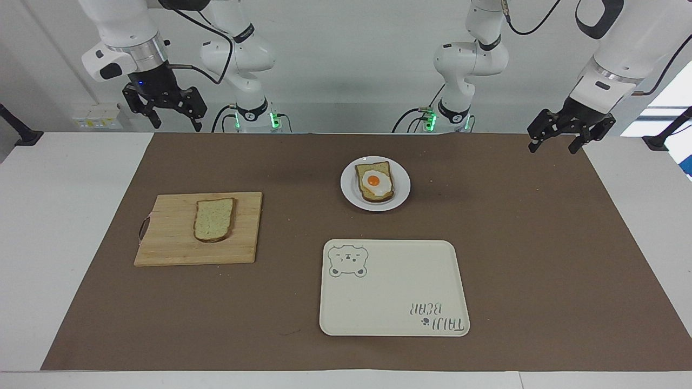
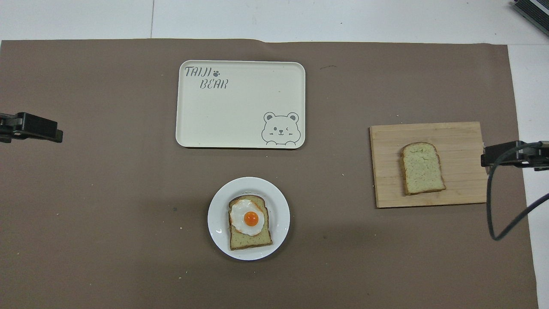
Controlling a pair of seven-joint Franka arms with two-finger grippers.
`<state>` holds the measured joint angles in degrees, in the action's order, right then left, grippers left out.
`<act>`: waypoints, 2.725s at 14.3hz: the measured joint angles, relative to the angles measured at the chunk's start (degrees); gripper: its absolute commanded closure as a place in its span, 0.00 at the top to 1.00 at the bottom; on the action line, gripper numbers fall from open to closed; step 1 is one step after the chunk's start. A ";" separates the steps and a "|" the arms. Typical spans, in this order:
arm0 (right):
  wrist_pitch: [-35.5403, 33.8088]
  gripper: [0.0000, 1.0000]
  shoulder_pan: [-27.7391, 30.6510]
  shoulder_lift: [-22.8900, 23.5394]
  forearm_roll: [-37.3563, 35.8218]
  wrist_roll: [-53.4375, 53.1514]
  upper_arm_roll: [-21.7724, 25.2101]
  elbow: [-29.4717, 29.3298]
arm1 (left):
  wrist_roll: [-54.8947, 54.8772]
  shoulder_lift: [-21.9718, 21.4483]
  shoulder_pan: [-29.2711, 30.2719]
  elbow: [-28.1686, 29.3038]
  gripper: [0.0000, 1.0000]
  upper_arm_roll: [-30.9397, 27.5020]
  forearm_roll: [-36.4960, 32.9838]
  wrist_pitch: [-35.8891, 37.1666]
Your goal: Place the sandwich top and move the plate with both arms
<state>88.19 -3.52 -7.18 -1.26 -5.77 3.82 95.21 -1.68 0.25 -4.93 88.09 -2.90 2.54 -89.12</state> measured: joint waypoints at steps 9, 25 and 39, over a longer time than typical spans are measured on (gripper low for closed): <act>0.00 1.00 0.00 0.00 0.00 0.00 0.00 0.00 | 0.00 0.00 0.00 0.00 1.00 0.00 0.00 0.00; 16.41 1.00 1.42 3.81 0.00 15.47 1.06 9.42 | 0.00 0.00 0.00 0.00 1.00 0.00 0.00 0.00; 35.97 1.00 6.94 20.30 12.91 30.20 1.16 15.06 | 0.00 0.00 0.00 0.00 1.00 0.00 0.00 0.00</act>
<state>124.16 3.42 13.12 11.65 24.42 4.98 110.27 -1.69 0.25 -4.93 88.09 -2.90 2.54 -89.12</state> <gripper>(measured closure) 0.000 0.000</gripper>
